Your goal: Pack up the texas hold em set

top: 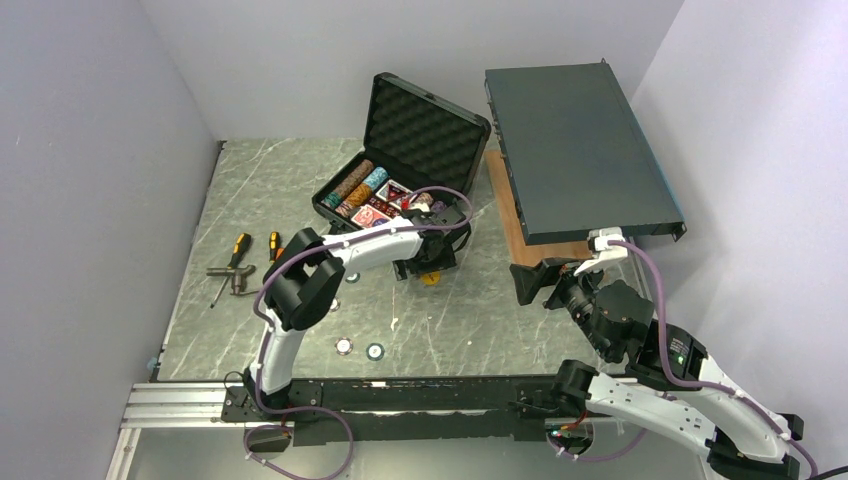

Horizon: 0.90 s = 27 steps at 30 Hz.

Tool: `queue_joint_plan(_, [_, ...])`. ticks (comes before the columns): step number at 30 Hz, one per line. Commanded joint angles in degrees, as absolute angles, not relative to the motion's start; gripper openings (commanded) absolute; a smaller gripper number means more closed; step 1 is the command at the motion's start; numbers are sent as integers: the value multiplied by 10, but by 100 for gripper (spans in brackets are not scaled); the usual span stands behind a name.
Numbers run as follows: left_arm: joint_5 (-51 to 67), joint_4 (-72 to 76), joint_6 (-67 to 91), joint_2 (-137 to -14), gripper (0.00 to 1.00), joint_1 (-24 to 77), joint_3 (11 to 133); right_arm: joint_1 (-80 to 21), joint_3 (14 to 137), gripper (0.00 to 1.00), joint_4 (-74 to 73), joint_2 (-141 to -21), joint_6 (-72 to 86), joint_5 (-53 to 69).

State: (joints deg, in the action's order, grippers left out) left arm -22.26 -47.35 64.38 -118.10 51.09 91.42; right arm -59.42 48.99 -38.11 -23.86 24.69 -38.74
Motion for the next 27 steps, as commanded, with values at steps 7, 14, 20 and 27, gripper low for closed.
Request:
queue_joint_plan(7, [-244,-518,785,-1194,88,516,940,-594,487,100,-375,-227,248,-400])
queue_joint_plan(14, [-249,-524,784,-1231,84,516,979,-594,490,100,-377,-226,247,-399])
queue_joint_plan(20, [-253,-585,815,-1265,79,516,1018,-595,492,100,-378,-227,246,-399])
queue_joint_plan(27, [-246,-606,839,-1273,75,516,1022,-594,488,100,-369,-231,244,-396])
